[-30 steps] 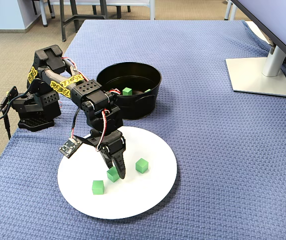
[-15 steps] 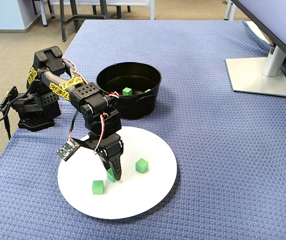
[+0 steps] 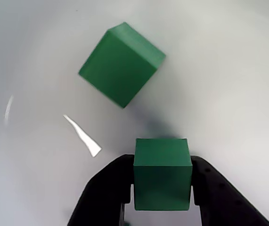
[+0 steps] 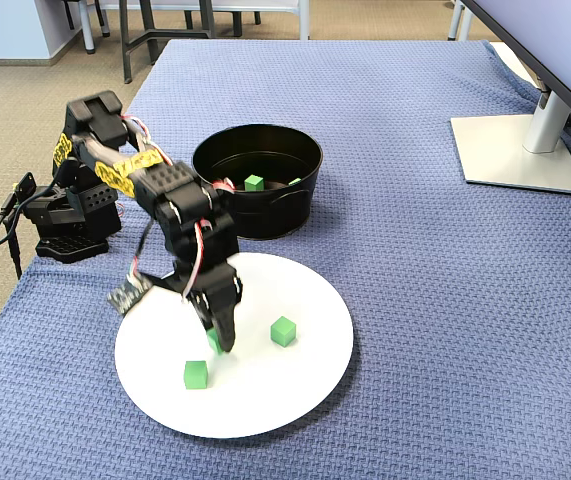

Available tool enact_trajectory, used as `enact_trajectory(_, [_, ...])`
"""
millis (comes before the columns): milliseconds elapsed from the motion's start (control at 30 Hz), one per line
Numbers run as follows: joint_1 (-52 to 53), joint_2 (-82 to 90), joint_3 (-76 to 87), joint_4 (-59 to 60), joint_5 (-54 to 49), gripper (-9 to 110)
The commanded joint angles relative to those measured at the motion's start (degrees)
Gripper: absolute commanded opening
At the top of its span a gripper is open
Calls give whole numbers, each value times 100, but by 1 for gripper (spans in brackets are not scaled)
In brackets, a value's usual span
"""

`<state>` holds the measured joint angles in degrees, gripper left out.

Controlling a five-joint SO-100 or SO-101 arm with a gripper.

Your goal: Pick up the green cubes from the white plate and place them in the black recipient

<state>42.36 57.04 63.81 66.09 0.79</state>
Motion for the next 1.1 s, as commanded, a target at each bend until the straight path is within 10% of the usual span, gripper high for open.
enact_trajectory(0, [-79, 1986, 782, 264, -141, 0])
enact_trajectory(400, [-1872, 6864, 4069, 598, 316, 0])
enact_trajectory(900, [-6223, 5555, 4781, -1635, 773, 0])
enact_trajectory(1067, [-6425, 5651, 4509, -1248, 782, 29])
